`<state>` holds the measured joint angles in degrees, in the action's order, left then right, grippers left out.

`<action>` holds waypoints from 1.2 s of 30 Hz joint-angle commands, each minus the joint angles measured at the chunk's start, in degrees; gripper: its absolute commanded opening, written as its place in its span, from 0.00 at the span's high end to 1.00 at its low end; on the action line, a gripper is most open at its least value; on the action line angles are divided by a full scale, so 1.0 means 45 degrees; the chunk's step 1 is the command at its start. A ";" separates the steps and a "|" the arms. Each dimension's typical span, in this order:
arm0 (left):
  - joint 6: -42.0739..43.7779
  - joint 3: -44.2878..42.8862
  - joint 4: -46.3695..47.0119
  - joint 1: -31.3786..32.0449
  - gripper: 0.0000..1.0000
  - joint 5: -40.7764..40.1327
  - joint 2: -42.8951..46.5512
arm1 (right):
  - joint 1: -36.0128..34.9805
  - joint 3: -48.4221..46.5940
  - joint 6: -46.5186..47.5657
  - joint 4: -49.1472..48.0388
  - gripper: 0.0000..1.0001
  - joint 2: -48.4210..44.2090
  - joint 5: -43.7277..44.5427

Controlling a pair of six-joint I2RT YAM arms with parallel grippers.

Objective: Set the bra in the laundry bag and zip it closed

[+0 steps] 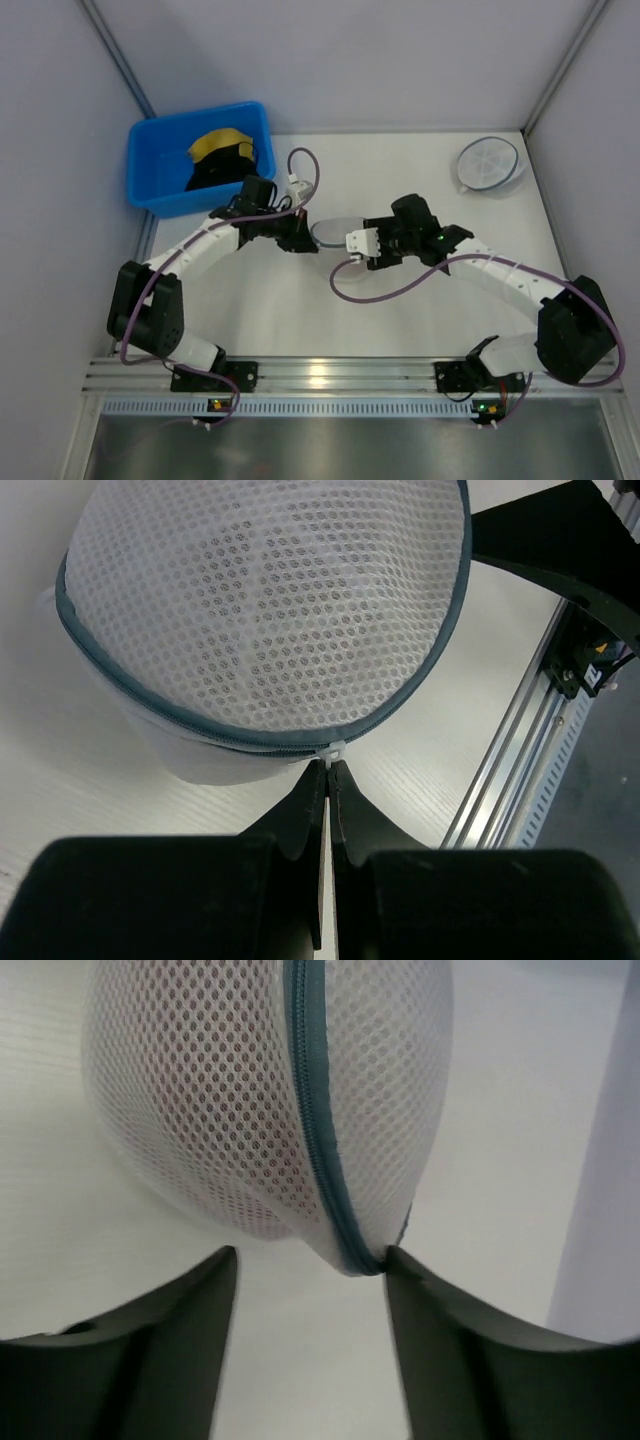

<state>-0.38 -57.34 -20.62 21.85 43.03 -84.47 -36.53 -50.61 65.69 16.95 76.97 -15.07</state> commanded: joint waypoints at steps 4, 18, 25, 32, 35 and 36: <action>-0.1357 -0.0870 0.0753 0.0009 1.00 0.1763 -0.1072 | -0.0219 -0.2128 -0.2483 0.1779 0.18 -0.1147 -0.0616; -0.3176 -0.3058 0.0911 0.0750 1.00 0.2451 -0.2382 | -0.1881 -0.4496 -0.2061 0.3128 0.36 0.1392 -0.0890; -0.2982 -0.2356 0.0911 0.1005 1.00 0.2178 -0.1680 | -0.1901 -0.4184 -0.1472 0.2310 0.68 0.1919 -0.0090; -0.3021 -0.1672 0.0911 0.0927 1.00 0.1378 -0.1152 | -0.1901 -0.3696 -0.1063 0.1624 1.00 0.1490 0.0341; -0.2826 -0.1458 0.0911 0.0635 1.00 0.0871 -0.0782 | -0.1823 -0.3344 -0.0849 0.1585 1.00 0.1119 0.0400; -0.2806 -0.1399 0.0891 0.0518 1.00 0.0811 -0.0703 | -0.1745 -0.3227 -0.0732 0.1566 1.00 0.1002 0.0438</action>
<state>-13.78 -64.77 -17.98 25.74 48.10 -91.68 -44.62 -66.22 60.38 25.87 84.88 -15.03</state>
